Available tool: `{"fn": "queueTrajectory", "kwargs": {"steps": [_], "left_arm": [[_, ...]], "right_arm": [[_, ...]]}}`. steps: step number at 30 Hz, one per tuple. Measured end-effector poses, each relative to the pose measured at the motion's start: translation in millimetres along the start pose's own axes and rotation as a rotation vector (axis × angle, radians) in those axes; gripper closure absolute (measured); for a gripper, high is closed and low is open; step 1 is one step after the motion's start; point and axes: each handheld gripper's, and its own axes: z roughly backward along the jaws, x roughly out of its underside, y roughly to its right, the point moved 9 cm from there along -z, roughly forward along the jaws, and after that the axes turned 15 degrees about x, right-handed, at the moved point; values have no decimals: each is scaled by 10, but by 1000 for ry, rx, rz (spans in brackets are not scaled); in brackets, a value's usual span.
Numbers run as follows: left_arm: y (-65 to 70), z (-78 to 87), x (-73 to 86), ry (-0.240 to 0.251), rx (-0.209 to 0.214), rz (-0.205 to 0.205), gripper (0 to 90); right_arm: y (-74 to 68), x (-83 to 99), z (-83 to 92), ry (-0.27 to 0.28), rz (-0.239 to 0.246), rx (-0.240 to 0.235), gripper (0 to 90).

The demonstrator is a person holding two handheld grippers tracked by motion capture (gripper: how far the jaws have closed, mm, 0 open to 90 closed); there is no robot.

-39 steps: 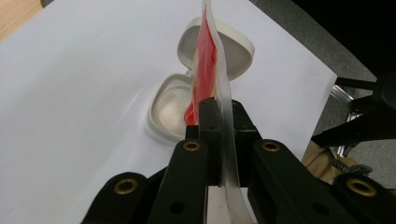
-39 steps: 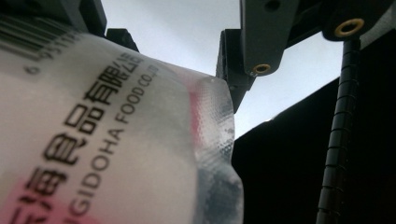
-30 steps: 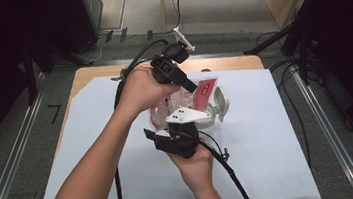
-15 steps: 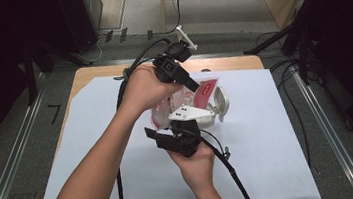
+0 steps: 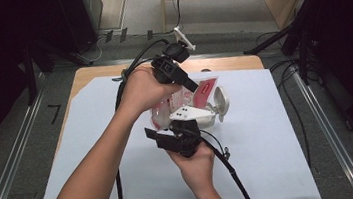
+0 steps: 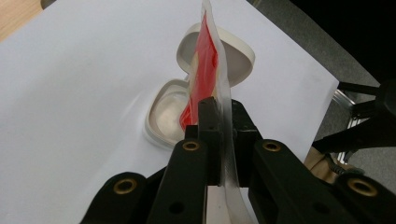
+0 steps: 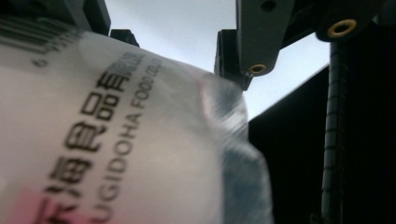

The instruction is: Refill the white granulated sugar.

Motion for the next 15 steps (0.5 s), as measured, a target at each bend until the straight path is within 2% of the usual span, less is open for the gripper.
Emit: {"fn": "queueTrajectory", "kwargs": {"steps": [1, 2, 7, 9, 11, 12, 15], "left_arm": [[6, -2, 12, 2, 7, 1, 876], [5, 1, 16, 4, 5, 5, 875], [-6, 12, 50, 16, 9, 9, 875], [-12, 27, 68, 3, 12, 4, 872], [-14, 36, 103, 11, 13, 0, 873], [-4, 27, 111, 28, 17, 8, 874], [-5, 38, 152, 19, 21, -1, 878]], "right_arm": [[-13, 13, -1, 6, 31, 20, 578], [-12, 19, 0, 4, 37, 20, 576], [-16, 41, -7, -1, 42, 2, 566], [-19, 50, -10, -2, 45, -3, 564], [-24, 85, -22, -2, 71, 5, 563], [-27, 93, -25, -3, 71, 6, 562], [-37, 117, -40, -3, 64, 0, 558]]}}
